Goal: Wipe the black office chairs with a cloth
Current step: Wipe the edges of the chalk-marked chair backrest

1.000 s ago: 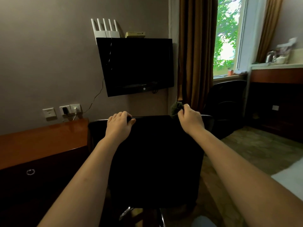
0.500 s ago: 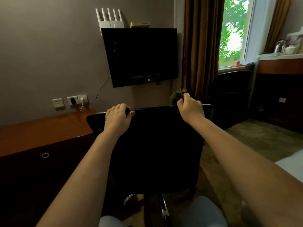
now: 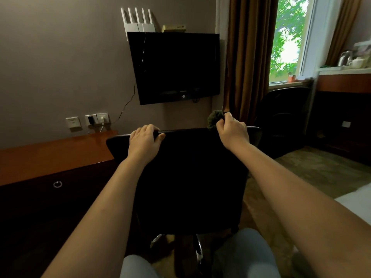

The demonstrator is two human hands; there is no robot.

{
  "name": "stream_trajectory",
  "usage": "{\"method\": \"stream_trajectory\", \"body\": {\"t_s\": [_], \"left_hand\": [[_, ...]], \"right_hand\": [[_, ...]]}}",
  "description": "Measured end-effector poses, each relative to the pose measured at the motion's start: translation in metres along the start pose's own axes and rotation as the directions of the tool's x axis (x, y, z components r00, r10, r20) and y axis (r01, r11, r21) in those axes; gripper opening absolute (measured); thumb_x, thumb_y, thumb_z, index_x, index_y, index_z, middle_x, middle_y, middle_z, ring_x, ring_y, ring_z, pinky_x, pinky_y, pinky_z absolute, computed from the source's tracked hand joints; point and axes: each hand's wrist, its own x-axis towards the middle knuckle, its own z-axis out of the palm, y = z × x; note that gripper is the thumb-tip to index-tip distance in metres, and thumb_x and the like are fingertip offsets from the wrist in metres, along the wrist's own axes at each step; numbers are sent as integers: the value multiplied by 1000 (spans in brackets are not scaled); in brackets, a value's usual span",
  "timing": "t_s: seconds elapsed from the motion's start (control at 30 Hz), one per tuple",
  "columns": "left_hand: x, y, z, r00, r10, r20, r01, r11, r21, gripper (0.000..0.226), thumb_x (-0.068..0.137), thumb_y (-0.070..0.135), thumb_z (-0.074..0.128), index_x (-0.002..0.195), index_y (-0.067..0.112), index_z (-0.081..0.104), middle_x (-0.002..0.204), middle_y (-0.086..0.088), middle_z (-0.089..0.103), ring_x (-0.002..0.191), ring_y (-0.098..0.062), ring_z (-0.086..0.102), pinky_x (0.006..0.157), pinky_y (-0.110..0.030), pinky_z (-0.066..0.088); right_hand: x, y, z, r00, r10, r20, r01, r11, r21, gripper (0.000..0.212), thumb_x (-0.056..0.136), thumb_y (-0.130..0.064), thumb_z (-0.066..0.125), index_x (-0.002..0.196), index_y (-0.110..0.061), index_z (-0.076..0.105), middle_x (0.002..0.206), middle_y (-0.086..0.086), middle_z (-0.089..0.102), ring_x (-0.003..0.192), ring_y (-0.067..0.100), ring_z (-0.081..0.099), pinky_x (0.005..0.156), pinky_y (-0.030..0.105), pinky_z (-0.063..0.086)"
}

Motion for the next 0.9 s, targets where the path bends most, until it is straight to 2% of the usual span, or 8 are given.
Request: {"method": "stream_trajectory", "body": {"t_s": [0.13, 0.3, 0.53, 0.67, 0.9], "left_hand": [[7, 0, 5, 1000, -4, -2, 4, 1000, 1, 34, 99, 37, 46, 122, 13, 53, 123, -7, 56, 120, -26, 46, 103, -37, 29], [17, 5, 9, 1000, -4, 4, 4, 1000, 12, 34, 99, 37, 45, 123, 13, 52, 123, -6, 55, 120, -26, 46, 104, -37, 28], [31, 9, 15, 1000, -11, 24, 10, 1000, 23, 34, 100, 38, 45, 123, 14, 52, 124, -6, 55, 121, -25, 46, 105, -36, 28], [41, 15, 19, 999, -4, 41, 3, 1000, 19, 36, 100, 38, 44, 125, 13, 52, 126, -6, 54, 123, -26, 45, 106, -37, 28], [56, 28, 24, 999, 13, 40, -14, 1000, 22, 37, 100, 40, 42, 125, 14, 51, 127, -5, 54, 123, -25, 45, 106, -36, 28]], "right_hand": [[5, 2, -1, 1000, 9, 17, -9, 1000, 13, 33, 104, -28, 28, 110, -2, 48, 109, 20, 61, 101, 39, 52, 89, 41, 34], [15, 14, 3, 998, 41, 39, -43, 998, 53, 27, 104, -32, 29, 98, -10, 42, 106, 18, 60, 104, 39, 51, 79, 39, 33], [28, 20, 9, 999, 34, -5, -34, 997, 76, 28, 104, -31, 31, 100, -7, 46, 103, 20, 61, 101, 40, 52, 78, 39, 34], [38, 31, 9, 998, 57, 14, -58, 995, 86, 33, 104, -31, 31, 107, -4, 49, 106, 20, 61, 104, 41, 52, 81, 40, 36], [44, 40, 7, 995, 48, -87, -45, 998, 43, 34, 104, -28, 31, 108, -1, 51, 100, 18, 61, 97, 37, 53, 85, 42, 38]]}}
